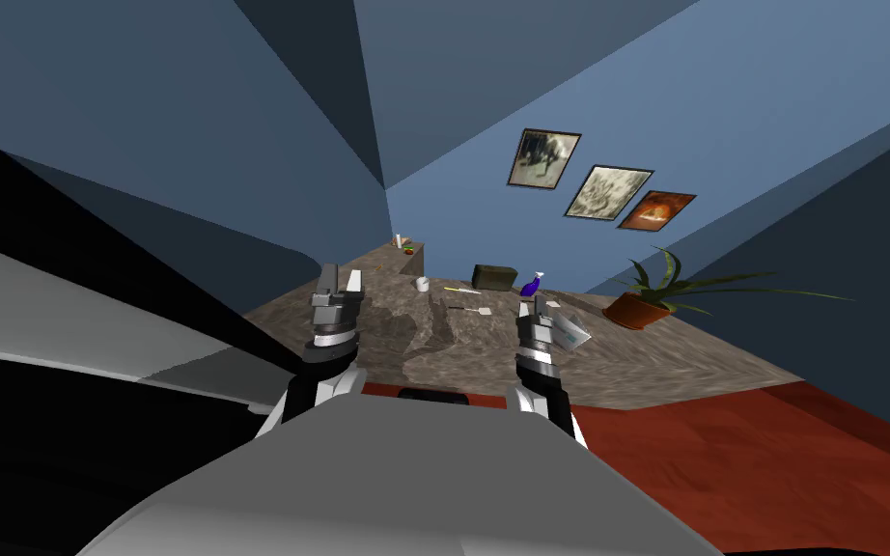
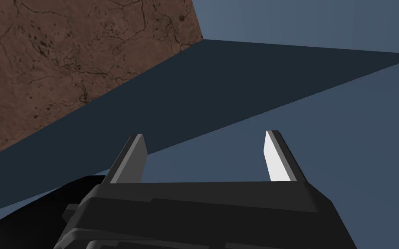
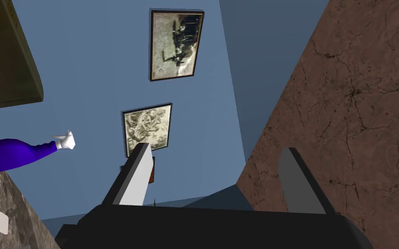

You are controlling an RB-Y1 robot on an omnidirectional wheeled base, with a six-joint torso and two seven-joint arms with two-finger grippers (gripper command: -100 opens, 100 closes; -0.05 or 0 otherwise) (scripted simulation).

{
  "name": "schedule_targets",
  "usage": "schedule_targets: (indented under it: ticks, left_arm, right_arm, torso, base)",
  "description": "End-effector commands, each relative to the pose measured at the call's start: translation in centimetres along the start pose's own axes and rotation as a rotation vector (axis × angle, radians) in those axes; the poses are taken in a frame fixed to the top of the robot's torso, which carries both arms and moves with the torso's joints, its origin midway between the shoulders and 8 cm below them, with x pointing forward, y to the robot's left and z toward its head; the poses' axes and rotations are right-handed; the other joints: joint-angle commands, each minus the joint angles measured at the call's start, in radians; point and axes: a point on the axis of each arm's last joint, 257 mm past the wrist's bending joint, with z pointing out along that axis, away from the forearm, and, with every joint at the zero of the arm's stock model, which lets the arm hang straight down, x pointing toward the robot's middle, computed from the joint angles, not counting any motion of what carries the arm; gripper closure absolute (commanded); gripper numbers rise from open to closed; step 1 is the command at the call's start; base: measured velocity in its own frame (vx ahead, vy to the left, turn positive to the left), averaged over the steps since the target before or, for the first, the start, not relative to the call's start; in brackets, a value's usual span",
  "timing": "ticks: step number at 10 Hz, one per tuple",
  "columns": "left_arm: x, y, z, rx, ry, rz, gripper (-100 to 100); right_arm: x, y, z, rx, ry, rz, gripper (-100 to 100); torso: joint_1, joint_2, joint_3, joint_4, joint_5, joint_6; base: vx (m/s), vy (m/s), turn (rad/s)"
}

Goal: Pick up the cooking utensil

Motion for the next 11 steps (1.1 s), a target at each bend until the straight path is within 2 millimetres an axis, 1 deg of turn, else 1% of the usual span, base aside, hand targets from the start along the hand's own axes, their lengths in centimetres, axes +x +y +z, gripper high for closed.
schedule_targets:
  ticks: [1, 6, 11]
  left_arm:
    - [0.0, 0.0, 0.0, 0.000, 0.000, 0.000, 0]
    - [0.0, 0.0, 0.0, 0.000, 0.000, 0.000, 0]
    - [0.0, 0.0, 0.0, 0.000, 0.000, 0.000, 0]
  right_arm:
    - [0.4, 0.1, 0.2, -0.011, 0.041, -0.017, -100]
    - [2.0, 0.6, 1.0, -0.058, 0.171, -0.058, -100]
    - [3.2, 0.7, 1.4, -0.089, 0.281, -0.103, -100]
  torso:
    - [0.000, 0.000, 0.000, 0.000, 0.000, 0.000]
    - [-0.003, 0.003, 0.002, 0.001, -0.001, 0.000]
    - [-0.003, 0.003, 0.002, 0.001, -0.001, 0.000]
  base:
    - [-0.015, -0.009, 0.061]
    - [-0.049, -0.042, 0.107]
    - [-0.045, -0.040, 0.103]
